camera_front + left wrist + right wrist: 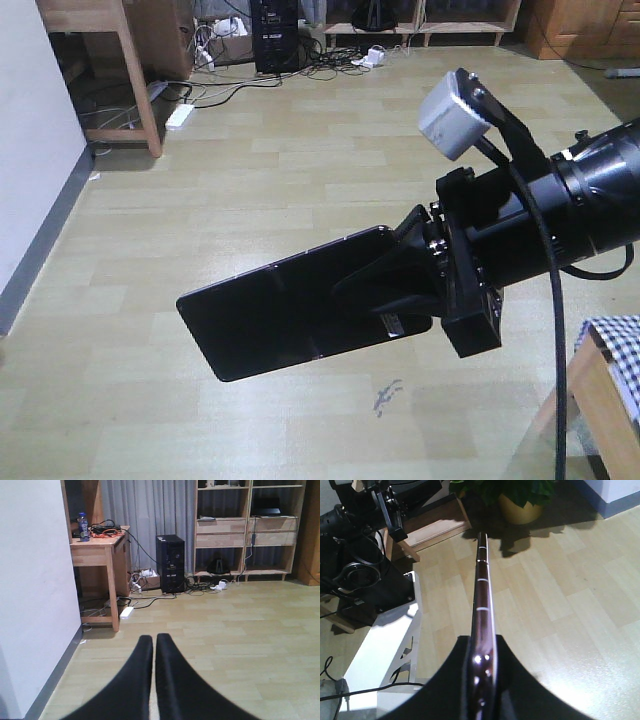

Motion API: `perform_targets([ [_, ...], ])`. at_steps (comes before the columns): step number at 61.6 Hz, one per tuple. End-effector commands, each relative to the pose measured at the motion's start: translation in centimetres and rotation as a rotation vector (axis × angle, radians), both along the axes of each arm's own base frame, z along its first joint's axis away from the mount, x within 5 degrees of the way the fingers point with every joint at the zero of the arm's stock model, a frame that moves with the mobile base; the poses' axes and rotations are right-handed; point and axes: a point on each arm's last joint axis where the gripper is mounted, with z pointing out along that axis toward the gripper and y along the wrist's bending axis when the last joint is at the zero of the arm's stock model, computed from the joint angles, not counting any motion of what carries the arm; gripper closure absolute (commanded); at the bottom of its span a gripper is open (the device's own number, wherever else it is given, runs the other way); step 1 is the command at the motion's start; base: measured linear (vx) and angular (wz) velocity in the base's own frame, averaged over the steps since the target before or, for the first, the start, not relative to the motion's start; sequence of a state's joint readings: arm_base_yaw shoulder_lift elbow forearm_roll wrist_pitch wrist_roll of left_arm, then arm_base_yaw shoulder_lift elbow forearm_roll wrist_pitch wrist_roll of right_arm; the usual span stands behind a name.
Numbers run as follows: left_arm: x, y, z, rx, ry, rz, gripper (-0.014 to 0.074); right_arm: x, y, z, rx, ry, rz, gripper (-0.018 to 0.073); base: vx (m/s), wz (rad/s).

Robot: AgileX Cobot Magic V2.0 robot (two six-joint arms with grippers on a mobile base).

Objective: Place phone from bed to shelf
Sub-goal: 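Hold the phone in the right gripper while the base turns from the bed, then carry the phone in the right gripper as the base drives to the shelf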

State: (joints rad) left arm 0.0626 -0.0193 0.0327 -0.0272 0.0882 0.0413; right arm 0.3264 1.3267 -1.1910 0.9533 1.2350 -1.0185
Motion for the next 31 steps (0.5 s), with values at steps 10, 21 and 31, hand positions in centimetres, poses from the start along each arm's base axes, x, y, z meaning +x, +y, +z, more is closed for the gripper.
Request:
perform_targets([
  [10, -0.20, -0.03, 1.54, -0.013, -0.106, -0.005, 0.0595, -1.16, 0.06, 1.97, 0.082, -0.012, 0.043, 0.0561, 0.34, -0.03],
  [21, -0.20, -0.03, 1.54, -0.013, -0.106, -0.005, 0.0595, -1.17, 0.06, 1.97, 0.082, -0.011, 0.044, 0.0561, 0.35, -0.03],
  [31, -0.20, -0.03, 1.54, -0.013, -0.106, -0.005, 0.0595, -1.17, 0.06, 1.97, 0.082, -0.011, 0.044, 0.0561, 0.36, -0.05],
])
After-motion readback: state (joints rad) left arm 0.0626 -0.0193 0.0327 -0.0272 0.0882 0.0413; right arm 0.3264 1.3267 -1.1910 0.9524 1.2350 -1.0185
